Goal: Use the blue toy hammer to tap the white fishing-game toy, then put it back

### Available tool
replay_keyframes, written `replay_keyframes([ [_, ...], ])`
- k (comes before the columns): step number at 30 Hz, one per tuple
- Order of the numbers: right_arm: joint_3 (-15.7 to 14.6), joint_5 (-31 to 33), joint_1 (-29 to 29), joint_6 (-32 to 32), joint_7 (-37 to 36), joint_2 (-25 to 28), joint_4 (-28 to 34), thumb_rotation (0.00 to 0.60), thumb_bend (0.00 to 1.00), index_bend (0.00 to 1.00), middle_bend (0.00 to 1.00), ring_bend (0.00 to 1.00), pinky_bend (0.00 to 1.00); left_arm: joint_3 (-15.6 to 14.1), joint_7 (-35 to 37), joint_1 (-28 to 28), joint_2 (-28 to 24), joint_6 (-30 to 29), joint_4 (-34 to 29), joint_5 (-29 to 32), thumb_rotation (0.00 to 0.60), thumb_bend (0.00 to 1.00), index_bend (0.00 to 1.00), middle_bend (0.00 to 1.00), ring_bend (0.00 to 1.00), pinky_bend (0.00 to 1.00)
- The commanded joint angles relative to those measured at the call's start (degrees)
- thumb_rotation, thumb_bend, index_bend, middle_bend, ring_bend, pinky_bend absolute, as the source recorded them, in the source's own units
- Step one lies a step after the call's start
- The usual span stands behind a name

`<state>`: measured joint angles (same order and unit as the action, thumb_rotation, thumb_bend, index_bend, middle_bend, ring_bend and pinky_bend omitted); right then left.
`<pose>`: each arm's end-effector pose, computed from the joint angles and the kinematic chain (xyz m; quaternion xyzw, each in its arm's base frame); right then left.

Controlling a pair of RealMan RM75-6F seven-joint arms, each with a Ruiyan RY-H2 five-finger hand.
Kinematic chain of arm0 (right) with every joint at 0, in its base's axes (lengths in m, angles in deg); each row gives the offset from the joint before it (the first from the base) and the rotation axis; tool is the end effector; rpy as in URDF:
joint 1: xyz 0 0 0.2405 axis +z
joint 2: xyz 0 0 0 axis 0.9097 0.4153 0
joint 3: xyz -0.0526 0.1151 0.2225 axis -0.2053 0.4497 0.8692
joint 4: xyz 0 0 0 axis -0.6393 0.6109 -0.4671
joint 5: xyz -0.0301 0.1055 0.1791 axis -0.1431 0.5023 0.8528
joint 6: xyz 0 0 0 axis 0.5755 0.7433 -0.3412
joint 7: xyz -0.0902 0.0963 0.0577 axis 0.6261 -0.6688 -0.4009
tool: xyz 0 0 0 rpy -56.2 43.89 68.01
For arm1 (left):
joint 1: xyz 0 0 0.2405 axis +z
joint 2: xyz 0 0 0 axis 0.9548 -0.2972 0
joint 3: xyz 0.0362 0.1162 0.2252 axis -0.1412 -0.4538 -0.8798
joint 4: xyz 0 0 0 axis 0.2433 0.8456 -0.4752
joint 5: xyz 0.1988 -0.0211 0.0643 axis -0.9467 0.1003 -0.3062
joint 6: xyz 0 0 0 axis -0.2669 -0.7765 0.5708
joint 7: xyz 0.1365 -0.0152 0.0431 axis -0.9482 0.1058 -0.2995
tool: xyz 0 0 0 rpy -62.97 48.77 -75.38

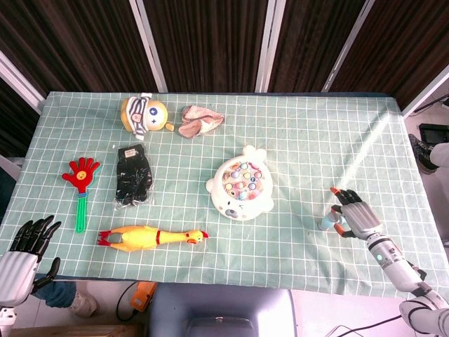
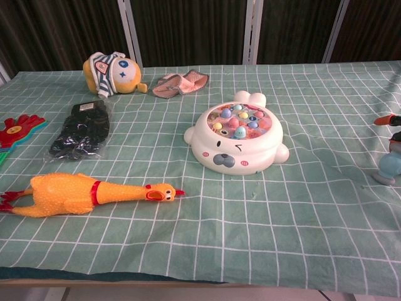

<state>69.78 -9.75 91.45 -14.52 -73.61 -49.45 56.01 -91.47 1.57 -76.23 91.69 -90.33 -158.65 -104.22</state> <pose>-0.3538 -0.2971 0.0682 0.7376 -0.4069 0.2434 0.4808 -0.3010 0.1520 0.1565 -0.6475 -0.3507 -0.4140 0.5351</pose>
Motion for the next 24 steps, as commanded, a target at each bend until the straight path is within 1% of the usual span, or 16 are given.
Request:
replay_keyframes([
  [1,0.02,0.15,-0.05,-0.05,0.08,0.03,0.03,0.6,0.56,0.6,0.0,0.0,0.0,-0.02,0.06,0.01,-0.02,0.0,0.01,0.0,0.6,0.47,0.0,0.0,0.0,0.02],
  [15,-0.23,0.07,-0.15,-0.44,0.64,-0.03,0.58,0.6,0.57,0.61,0.0,0.0,0.0,-0.09,0.21,0.11,-0.04,-0.25,0.06,-0.2,0.6,0.47,0.0,0.0,0.0,0.02],
  [19,-0.23,-0.26,-0.53,-1.73,1.24,-0.44,0.33,0.6,0.58,0.64,0.01,0.0,0.0,-0.13,0.28,0.17,-0.06,-0.38,0.06,-0.28,0.6,0.47,0.0,0.0,0.0,0.02],
  [21,-0.16,-0.21,-0.69,-2.14,1.77,-0.59,0.27,0.6,0.59,0.66,0.06,0.0,0.02,-0.14,0.27,0.22,-0.1,-0.47,0.04,-0.31,0.6,0.47,0.0,0.0,0.0,0.02],
  [23,-0.12,-0.04,-0.78,-2.21,2.23,-0.62,0.4,0.6,0.59,0.69,0.14,0.04,0.05,-0.14,0.31,0.23,-0.08,-0.5,0.07,-0.33,0.6,0.47,0.0,0.0,0.0,0.02],
  [24,-0.09,0.06,-0.8,-2.17,2.48,-0.63,0.43,0.6,0.59,0.69,0.16,0.06,0.06,-0.13,0.33,0.22,-0.08,-0.49,0.08,-0.32,0.6,0.47,0.0,0.0,0.0,0.02],
])
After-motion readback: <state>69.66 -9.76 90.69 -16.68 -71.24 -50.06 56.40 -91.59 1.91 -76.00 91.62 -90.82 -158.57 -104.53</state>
